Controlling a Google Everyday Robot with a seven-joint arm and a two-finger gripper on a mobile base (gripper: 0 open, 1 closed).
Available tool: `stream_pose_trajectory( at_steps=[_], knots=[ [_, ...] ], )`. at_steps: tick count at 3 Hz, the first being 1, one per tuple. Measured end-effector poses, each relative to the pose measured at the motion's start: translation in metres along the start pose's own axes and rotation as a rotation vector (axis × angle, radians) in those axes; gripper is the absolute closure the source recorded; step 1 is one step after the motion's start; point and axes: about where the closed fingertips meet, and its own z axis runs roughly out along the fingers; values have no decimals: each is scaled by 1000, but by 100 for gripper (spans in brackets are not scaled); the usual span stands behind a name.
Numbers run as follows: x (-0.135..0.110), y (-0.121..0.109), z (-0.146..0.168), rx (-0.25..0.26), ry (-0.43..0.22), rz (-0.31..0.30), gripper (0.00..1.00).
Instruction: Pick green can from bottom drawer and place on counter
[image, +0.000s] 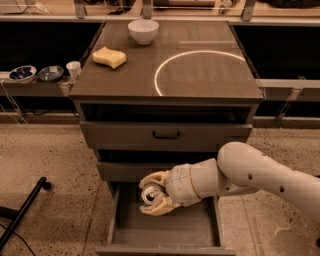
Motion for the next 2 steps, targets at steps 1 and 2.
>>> stream_pose_trajectory(
  at_steps=[1, 2],
  knots=[
    [-1, -1, 0, 2, 3, 3, 100],
    [-19, -21, -7, 34, 38, 44, 100]
  ],
)
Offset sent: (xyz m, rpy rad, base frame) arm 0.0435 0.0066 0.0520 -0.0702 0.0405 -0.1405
